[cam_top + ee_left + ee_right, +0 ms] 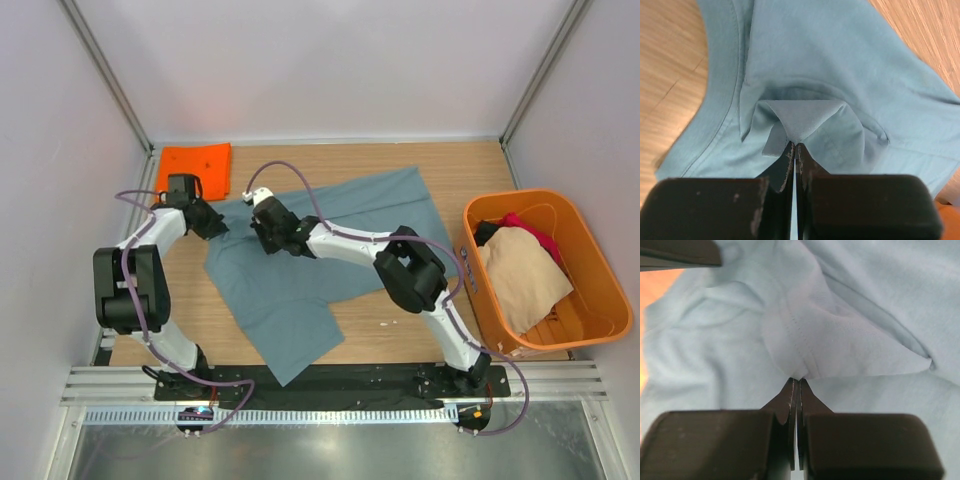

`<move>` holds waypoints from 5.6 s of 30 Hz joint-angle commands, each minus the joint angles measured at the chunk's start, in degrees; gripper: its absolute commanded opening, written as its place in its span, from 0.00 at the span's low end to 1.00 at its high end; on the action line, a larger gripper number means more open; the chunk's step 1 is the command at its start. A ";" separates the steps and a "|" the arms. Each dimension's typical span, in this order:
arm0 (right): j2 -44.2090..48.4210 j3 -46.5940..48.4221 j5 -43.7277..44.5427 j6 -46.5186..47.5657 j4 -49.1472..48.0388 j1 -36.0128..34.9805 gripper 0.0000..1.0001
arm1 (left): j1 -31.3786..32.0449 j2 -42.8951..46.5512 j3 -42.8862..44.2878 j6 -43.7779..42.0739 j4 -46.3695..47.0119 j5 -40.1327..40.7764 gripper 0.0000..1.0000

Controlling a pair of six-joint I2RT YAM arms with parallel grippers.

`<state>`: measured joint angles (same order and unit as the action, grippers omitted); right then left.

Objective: Fold and stack the t-shirts
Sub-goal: Fold the tshirt

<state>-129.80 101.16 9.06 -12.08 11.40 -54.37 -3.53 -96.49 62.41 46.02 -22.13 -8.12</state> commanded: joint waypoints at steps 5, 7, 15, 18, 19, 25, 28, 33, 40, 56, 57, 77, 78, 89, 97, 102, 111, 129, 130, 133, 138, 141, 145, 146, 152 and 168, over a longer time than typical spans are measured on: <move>8.59 -4.22 -10.71 -2.69 3.01 0.58 0.01 | -0.43 7.89 -5.62 0.03 -2.04 -1.37 0.00; 9.38 -5.97 -12.22 -2.08 4.16 0.58 0.01 | -0.43 9.73 -6.51 -0.14 -3.00 -1.72 0.00; 14.66 -13.36 -16.88 1.00 6.35 1.81 0.01 | -0.43 14.48 -10.64 -1.11 -7.22 -2.51 0.01; 16.50 -15.73 -17.50 1.44 6.27 2.42 0.01 | -0.43 15.71 -11.78 -1.37 -8.10 -2.78 0.01; 16.77 -16.08 -17.50 1.62 6.35 2.69 0.01 | -0.43 15.98 -12.40 -1.46 -8.37 -2.87 0.01; 17.12 -16.44 -19.69 1.88 6.79 3.30 0.01 | -0.43 18.70 -15.21 -0.14 -10.91 -4.80 0.00; 16.95 -16.79 -21.01 1.62 6.36 3.74 0.01 | -0.43 20.55 -17.14 0.65 -12.50 -3.14 0.01; 15.45 -16.44 -22.86 1.44 6.35 3.92 0.01 | -0.51 21.60 -19.25 1.79 -13.38 -2.69 0.02; 15.10 -16.97 -24.26 1.35 7.23 4.89 0.01 | -0.51 20.64 -20.23 2.76 -13.11 -2.78 0.03; 19.50 -10.38 -5.84 -9.54 17.08 23.68 0.47 | -0.51 15.30 -0.90 -5.77 -10.93 5.95 0.42; 18.71 -8.81 -4.42 -10.15 16.21 26.91 0.47 | -0.51 13.19 2.50 -5.68 -10.48 5.40 0.42; -5.72 14.32 1.22 -4.36 11.01 44.43 0.32 | -0.60 -15.92 13.96 1.17 2.28 2.57 0.39; -6.95 14.58 1.14 -3.84 10.84 45.39 0.33 | -0.51 -16.71 14.40 1.61 1.22 3.37 0.39; -14.34 21.97 0.18 -4.18 17.07 49.62 0.36 | -3.58 -16.28 12.56 3.64 -7.40 15.42 0.39; -16.72 31.10 -4.66 -4.45 22.87 49.54 0.43 | -3.59 -13.21 16.24 -1.10 -6.34 13.74 0.41; -12.08 33.75 -2.65 -3.92 26.65 48.48 0.50 | -3.06 -5.49 18.45 -4.00 -9.77 18.05 0.48; 0.67 22.61 -0.44 -4.01 36.68 46.56 0.62 | 5.54 2.70 8.71 -3.13 -14.78 17.61 0.52; 35.66 -25.92 -7.04 -4.63 30.61 35.56 0.63 | -1.03 -10.73 5.17 -10.15 -14.87 15.59 0.52; 36.36 -27.15 -7.13 -4.36 30.70 35.56 0.63 | -1.39 -11.00 5.70 -10.94 -14.87 15.85 0.52; 38.12 -30.58 -6.95 -3.83 30.79 35.56 0.63 | -2.27 -12.23 9.38 -14.37 -16.18 16.99 0.52; 39.09 -33.05 -7.39 -3.66 31.05 35.56 0.63 | -2.97 -11.89 14.57 -17.10 -20.30 19.46 0.53; 38.92 -33.57 -6.51 -3.66 31.49 35.91 0.63 | -2.63 -6.71 14.23 -15.97 -22.68 20.25 0.54; 39.18 -35.94 -6.86 -4.44 30.62 37.14 0.63 | -0.78 5.58 7.84 -10.53 -26.99 22.70 0.56; 39.18 -36.21 -6.86 -4.53 30.53 37.23 0.62 | 0.09 11.96 5.99 -8.95 -28.48 23.32 0.56; 38.92 -36.83 -6.95 -4.71 29.82 37.49 0.62 | 10.10 30.46 -11.24 7.75 -35.68 21.83 0.47; 40.06 -38.76 -8.00 -9.37 29.73 39.25 0.63 | 34.20 38.39 -28.05 27.46 -38.43 26.83 0.47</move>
<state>-93.21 62.76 1.67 -20.51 41.85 -15.88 30.37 -58.96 34.37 70.08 -63.24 14.28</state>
